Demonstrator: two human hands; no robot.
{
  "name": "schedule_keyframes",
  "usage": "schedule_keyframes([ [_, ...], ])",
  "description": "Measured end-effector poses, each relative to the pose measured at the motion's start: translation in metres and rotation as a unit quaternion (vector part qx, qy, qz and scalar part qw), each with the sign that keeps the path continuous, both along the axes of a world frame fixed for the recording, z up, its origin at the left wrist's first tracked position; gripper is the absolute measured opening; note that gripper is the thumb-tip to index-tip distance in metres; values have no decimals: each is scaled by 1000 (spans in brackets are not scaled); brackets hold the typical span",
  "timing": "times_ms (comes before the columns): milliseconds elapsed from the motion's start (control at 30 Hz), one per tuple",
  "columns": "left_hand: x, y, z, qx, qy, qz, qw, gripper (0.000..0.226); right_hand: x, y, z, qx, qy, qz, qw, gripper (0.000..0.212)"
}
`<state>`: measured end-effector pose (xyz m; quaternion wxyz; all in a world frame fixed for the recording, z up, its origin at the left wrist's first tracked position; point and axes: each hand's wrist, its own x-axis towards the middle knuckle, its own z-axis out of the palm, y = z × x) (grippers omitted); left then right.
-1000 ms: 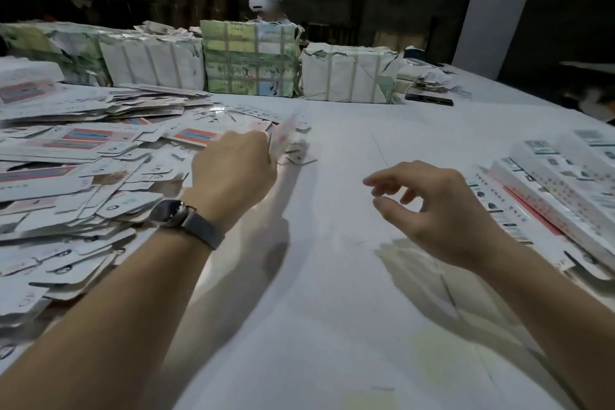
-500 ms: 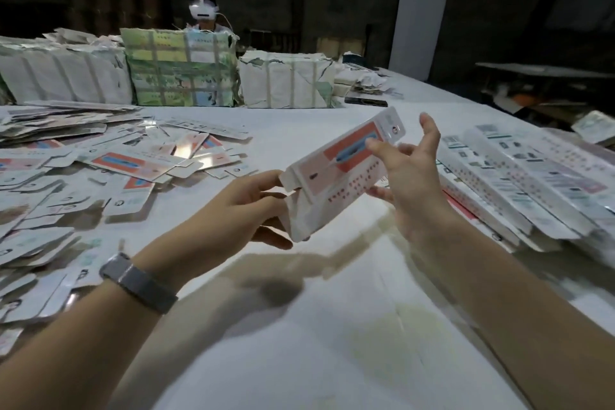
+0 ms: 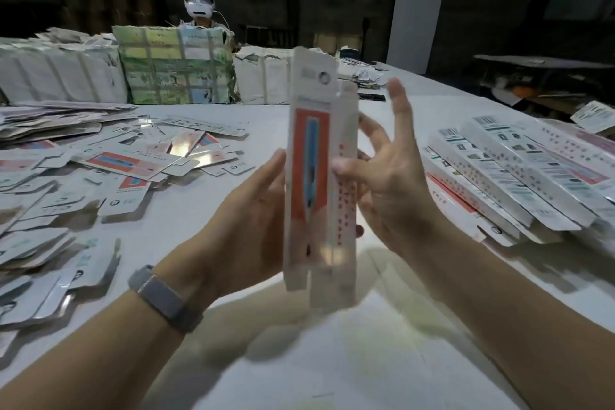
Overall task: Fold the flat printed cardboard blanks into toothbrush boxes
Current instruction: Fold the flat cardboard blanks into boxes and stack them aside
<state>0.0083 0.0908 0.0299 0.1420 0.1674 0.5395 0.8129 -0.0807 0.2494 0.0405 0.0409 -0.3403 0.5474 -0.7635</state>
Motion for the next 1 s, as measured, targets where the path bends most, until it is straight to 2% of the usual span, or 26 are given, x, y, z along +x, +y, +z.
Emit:
schedule_keyframes([
  [67, -6, 6, 3, -2, -22, 95, 995, 60, 3, -3, -2, 34, 11, 21, 999, 85],
  [133, -8, 1, 0, -44, 7, 183, 982, 57, 7, -7, -4, 89, 50, -3, 995, 73],
  [167, -8, 0, 0, -62, -6, 186, 981, 63, 8, -9, -5, 112, 66, -18, 991, 69],
  [233, 0, 1, -1, -73, -18, 115, 991, 78, 10, -11, -7, 127, 65, -29, 989, 64],
  [267, 3, 1, -3, -73, -11, 102, 992, 75, 10, -12, -7, 130, 63, -31, 989, 62],
  [367, 3, 8, -3, -71, 40, 170, 982, 40, 9, -11, -4, 133, 73, -50, 987, 44],
  [433, 2, 9, 0, -89, 67, 213, 971, 58, 10, -8, 2, 93, 41, -22, 995, 29],
  [533, 6, 7, 0, -108, 106, 262, 953, 50, 11, -6, 4, 67, 32, -15, 997, 34],
  [633, 5, 6, -1, -129, 105, 290, 942, 32, 8, -6, 4, 59, 41, -94, 993, 37],
  [700, 7, 7, -2, -139, 91, 269, 949, 41, 5, -5, 4, 88, 125, -167, 974, 42],
  [767, 7, 9, -3, -103, 75, 231, 965, 49, 4, -4, 3, 144, 214, -213, 942, 44],
  [867, 8, 13, -2, -49, 47, 164, 984, 62, 3, -4, 1, 214, 262, -227, 913, 45],
  [933, 8, 13, -2, -54, 34, 141, 988, 54, 0, -2, 0, 231, 257, -213, 914, 46],
  [1000, 10, 12, 0, -66, 25, 138, 988, 35, -2, 0, 1, 243, 259, -209, 911, 46],
])
